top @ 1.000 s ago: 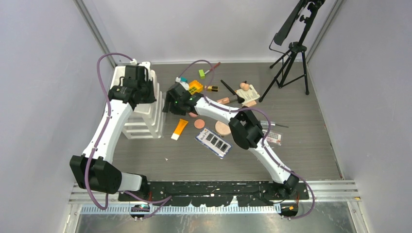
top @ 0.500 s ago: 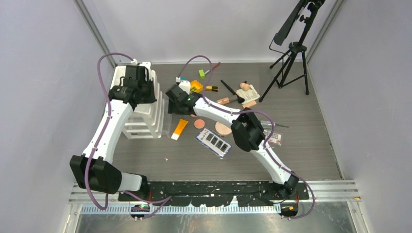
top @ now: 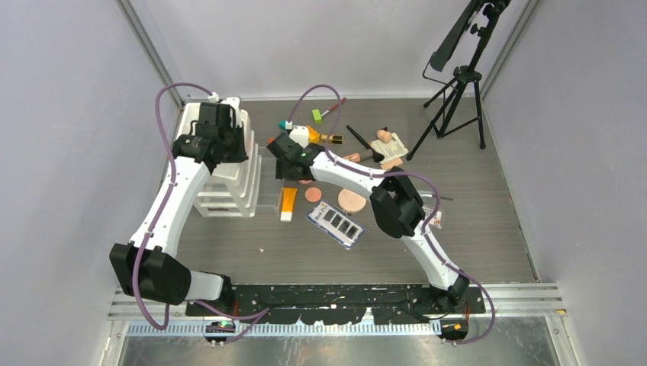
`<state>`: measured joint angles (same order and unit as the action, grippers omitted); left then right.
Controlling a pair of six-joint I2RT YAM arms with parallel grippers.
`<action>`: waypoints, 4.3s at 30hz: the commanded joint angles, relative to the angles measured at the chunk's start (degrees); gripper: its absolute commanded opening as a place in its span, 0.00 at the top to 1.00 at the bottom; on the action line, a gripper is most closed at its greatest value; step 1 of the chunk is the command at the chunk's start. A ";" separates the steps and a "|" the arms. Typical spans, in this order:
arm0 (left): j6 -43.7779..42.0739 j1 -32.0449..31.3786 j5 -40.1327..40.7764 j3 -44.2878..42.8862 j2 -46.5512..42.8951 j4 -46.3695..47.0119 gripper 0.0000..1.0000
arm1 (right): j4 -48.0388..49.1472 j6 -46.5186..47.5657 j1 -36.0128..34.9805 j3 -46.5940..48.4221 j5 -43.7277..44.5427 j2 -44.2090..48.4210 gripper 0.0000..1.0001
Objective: Organize the makeup
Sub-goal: Open the drawer in the storage box.
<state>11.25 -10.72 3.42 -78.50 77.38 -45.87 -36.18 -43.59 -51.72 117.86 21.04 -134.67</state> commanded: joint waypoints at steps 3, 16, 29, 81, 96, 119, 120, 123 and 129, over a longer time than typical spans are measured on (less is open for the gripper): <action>-1.23 0.44 1.06 -0.88 -0.73 2.93 1.00 | -5.30 1.63 1.91 -3.61 6.53 5.21 0.40; -1.32 0.41 1.15 -0.84 -0.60 2.81 1.00 | -5.30 1.58 2.20 -5.56 7.19 7.00 0.41; -1.40 0.44 1.07 -0.87 -0.46 2.74 1.00 | 0.21 1.43 2.20 -8.34 1.28 9.57 0.37; -0.01 0.39 -1.72 0.66 -14.28 6.24 0.40 | 9.18 11.87 12.35 -53.70 -0.42 48.41 0.27; 0.44 0.44 -0.50 12.75 -27.17 7.00 0.27 | 6.54 12.88 12.48 -52.15 4.35 46.19 0.26; 1.06 0.43 4.84 16.36 -32.53 7.55 0.30 | 13.24 -11.55 17.60 -35.85 5.53 27.80 0.26; 1.02 0.44 4.84 16.33 -32.48 7.55 0.30 | 11.22 -13.45 17.57 -33.33 6.26 25.92 0.26; 1.06 0.44 4.70 16.41 -32.73 7.49 0.31 | 5.66 -22.96 17.62 -25.68 9.74 19.89 0.26; 1.06 0.44 4.43 16.41 -32.61 7.51 0.31 | 5.53 -28.86 17.68 -24.32 14.15 17.32 0.27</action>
<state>11.81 -10.50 7.51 -62.33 45.25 -40.88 -28.82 -65.08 -34.15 90.65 28.75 -116.57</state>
